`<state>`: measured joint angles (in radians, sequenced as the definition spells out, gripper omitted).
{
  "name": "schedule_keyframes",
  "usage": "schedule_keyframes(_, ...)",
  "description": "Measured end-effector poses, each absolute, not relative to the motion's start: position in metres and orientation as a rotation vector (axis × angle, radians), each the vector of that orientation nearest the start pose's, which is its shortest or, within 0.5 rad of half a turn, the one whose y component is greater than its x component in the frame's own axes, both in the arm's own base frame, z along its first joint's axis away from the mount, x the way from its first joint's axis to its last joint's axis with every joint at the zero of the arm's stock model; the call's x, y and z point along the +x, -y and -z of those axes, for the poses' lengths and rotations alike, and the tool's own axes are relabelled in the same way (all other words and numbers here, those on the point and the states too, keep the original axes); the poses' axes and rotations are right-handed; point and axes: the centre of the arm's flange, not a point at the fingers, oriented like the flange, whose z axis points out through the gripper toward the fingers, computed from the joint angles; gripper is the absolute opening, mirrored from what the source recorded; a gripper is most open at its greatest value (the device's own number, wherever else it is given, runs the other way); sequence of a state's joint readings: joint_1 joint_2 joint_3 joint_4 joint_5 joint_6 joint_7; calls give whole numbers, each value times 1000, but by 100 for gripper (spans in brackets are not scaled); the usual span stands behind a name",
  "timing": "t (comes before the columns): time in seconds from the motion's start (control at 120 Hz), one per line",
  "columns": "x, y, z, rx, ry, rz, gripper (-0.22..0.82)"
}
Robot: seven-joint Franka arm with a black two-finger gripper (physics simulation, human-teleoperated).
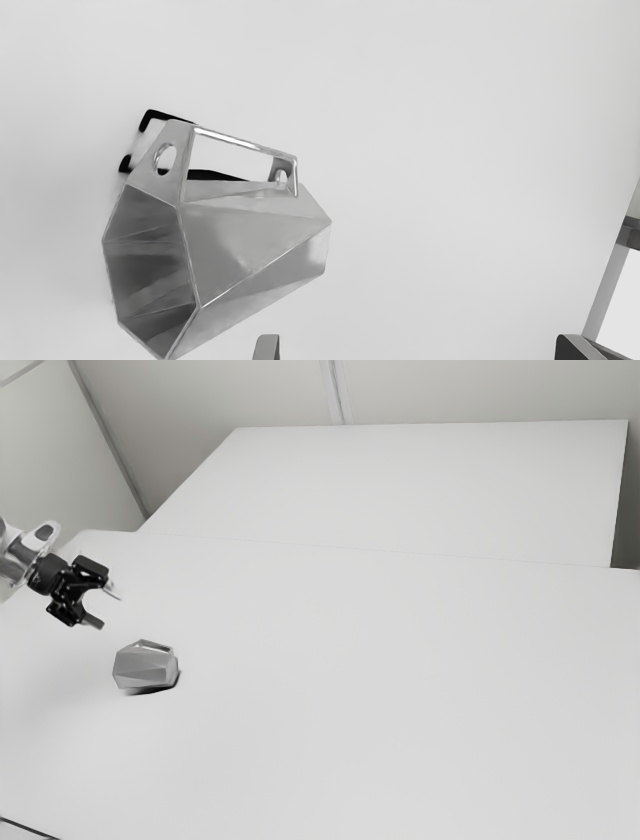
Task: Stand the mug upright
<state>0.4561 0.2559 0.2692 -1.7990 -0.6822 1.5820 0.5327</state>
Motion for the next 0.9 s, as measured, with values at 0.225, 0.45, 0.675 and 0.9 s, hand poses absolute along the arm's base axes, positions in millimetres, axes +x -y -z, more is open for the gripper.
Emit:
schedule_keyframes(0.225, 473, -361, -323, 2264, -401, -88, 60)
schedule_keyframes(0.45, 449, -339, -277, 2136, -352, -139, 60)
schedule_keyframes(0.675, 450, -326, -271, 2043, -278, -233, 60)
schedule_keyframes(0.9, 443, -323, -269, 2019, -205, -258, 12)
